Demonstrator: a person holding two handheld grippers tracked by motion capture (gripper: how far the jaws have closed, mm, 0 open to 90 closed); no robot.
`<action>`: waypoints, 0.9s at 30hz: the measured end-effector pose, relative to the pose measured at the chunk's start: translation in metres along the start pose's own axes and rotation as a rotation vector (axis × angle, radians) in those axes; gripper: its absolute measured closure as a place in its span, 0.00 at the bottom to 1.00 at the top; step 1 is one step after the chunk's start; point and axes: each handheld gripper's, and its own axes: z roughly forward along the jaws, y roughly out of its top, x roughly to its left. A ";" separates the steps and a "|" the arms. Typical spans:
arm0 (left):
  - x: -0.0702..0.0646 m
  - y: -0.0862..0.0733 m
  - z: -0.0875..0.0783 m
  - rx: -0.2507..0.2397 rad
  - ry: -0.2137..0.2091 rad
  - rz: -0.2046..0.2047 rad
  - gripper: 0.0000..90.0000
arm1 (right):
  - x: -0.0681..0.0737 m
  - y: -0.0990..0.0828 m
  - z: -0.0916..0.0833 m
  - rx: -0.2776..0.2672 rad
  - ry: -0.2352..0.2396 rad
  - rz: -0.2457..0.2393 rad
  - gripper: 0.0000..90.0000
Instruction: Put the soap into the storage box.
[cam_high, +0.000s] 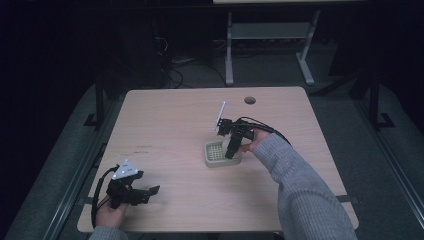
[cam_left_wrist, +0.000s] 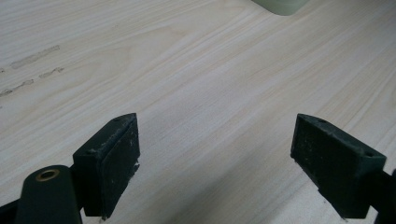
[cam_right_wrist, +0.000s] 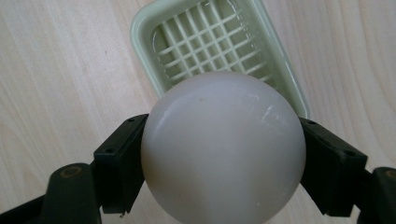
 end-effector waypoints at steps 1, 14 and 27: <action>0.000 0.000 0.000 0.000 0.000 -0.001 0.17 | 0.000 0.001 0.001 -0.002 0.000 -0.001 0.26; -0.001 0.000 0.000 0.004 -0.001 0.004 0.17 | -0.003 0.013 0.007 -0.012 -0.003 -0.002 0.26; -0.001 0.001 0.000 0.001 -0.003 0.003 0.17 | -0.004 0.021 0.016 -0.010 -0.004 0.000 0.26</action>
